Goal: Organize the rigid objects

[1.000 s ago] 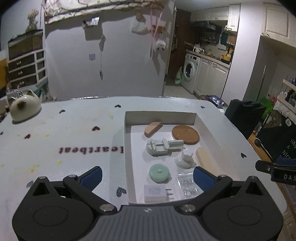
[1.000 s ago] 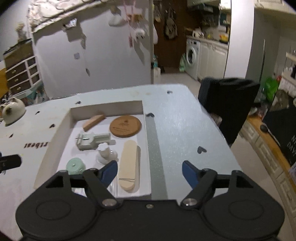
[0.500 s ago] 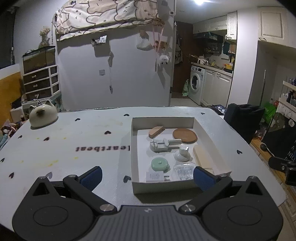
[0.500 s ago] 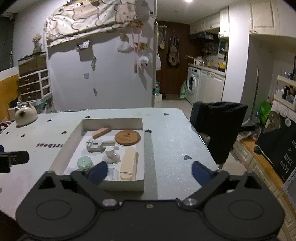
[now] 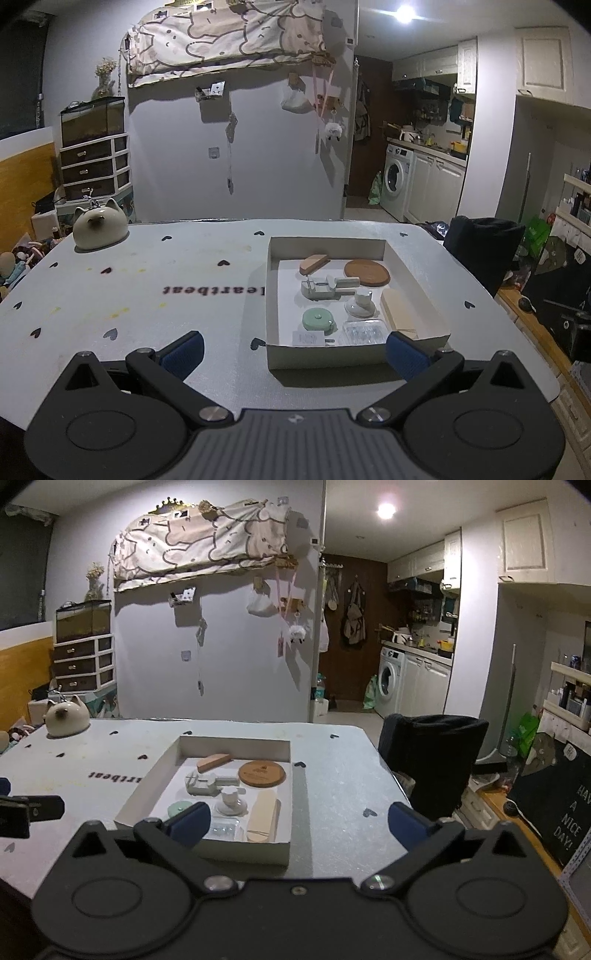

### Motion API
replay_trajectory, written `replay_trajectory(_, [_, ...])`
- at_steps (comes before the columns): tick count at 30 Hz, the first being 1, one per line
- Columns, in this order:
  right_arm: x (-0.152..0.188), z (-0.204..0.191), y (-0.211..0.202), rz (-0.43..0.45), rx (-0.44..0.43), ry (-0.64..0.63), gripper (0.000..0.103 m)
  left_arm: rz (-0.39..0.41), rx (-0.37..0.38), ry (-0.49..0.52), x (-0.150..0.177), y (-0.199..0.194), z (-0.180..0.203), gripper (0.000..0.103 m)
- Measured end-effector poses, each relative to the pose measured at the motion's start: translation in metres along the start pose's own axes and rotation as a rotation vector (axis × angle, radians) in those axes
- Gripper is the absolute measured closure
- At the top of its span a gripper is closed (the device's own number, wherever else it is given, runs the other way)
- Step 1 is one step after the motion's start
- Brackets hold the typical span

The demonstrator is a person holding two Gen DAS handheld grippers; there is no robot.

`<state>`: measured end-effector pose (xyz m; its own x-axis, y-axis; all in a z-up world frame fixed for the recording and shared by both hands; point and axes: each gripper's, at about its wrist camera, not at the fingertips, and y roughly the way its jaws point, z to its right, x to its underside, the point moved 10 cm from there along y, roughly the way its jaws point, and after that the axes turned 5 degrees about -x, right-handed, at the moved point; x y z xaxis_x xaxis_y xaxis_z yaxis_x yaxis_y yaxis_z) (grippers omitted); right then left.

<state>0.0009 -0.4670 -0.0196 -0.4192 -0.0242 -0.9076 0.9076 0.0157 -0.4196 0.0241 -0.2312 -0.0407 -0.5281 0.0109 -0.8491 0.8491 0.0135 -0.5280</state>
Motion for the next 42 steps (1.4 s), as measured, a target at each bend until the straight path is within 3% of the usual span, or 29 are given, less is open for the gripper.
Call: replay_trajectory(42, [0.0041, -0.0079, -0.0026, 0.0, -0.005, -0.005, 0.0, -0.005, 0.005, 0.001, 0.0023, -0.0041, -0.0021, 0.0])
